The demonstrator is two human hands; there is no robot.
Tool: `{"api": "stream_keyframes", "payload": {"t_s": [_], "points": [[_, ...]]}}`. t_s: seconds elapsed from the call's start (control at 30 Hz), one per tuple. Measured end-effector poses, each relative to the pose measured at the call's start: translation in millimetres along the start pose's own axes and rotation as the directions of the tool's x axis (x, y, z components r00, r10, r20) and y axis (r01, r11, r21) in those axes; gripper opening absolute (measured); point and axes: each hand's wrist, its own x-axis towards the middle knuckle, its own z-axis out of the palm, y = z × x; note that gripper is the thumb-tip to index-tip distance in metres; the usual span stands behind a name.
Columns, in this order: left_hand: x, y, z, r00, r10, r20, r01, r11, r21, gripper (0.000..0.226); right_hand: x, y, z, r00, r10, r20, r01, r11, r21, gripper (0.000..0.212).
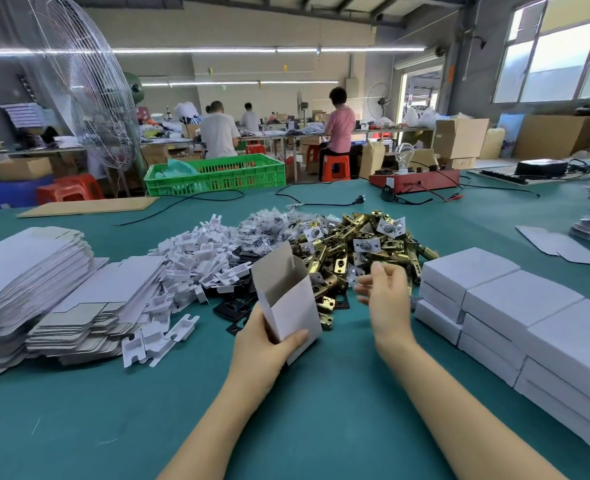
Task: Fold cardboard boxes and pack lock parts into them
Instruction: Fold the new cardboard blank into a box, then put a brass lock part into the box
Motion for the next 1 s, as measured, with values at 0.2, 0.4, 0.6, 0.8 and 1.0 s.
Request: {"api": "stream_keyframes", "payload": {"t_s": [0.2, 0.4, 0.6, 0.8, 1.0], "points": [[1.3, -0.8, -0.5, 1.000, -0.017, -0.017, 0.017, 1.000, -0.004, 0.043, 32.8, -8.8, -13.2, 0.994, 0.029, -0.108, -0.034, 0.998, -0.043, 0.010], [4.4, -2.0, 1.1, 0.999, -0.028, 0.026, 0.027, 0.999, 0.036, 0.036, 90.9, -32.0, 11.7, 0.955, -0.262, 0.141, 0.288, 0.696, -0.657, 0.018], [4.6, -0.1, 0.8, 0.998, -0.050, 0.034, 0.049, 0.999, 0.013, 0.036, 138.0, -32.5, 32.8, 0.841, -0.072, 0.536, 0.536, -0.028, -0.844, 0.037], [5.8, -0.3, 0.6, 0.997, -0.056, 0.045, 0.056, 0.998, 0.021, 0.039, 150.0, -24.7, 42.4, 0.788, 0.208, 0.579, 0.614, -0.341, -0.712, 0.063], [6.7, -1.2, -0.8, 0.997, -0.054, 0.052, 0.053, 0.998, 0.030, 0.039, 157.8, -23.3, 47.1, 0.745, 0.051, 0.666, 0.627, -0.397, -0.670, 0.039]]}}
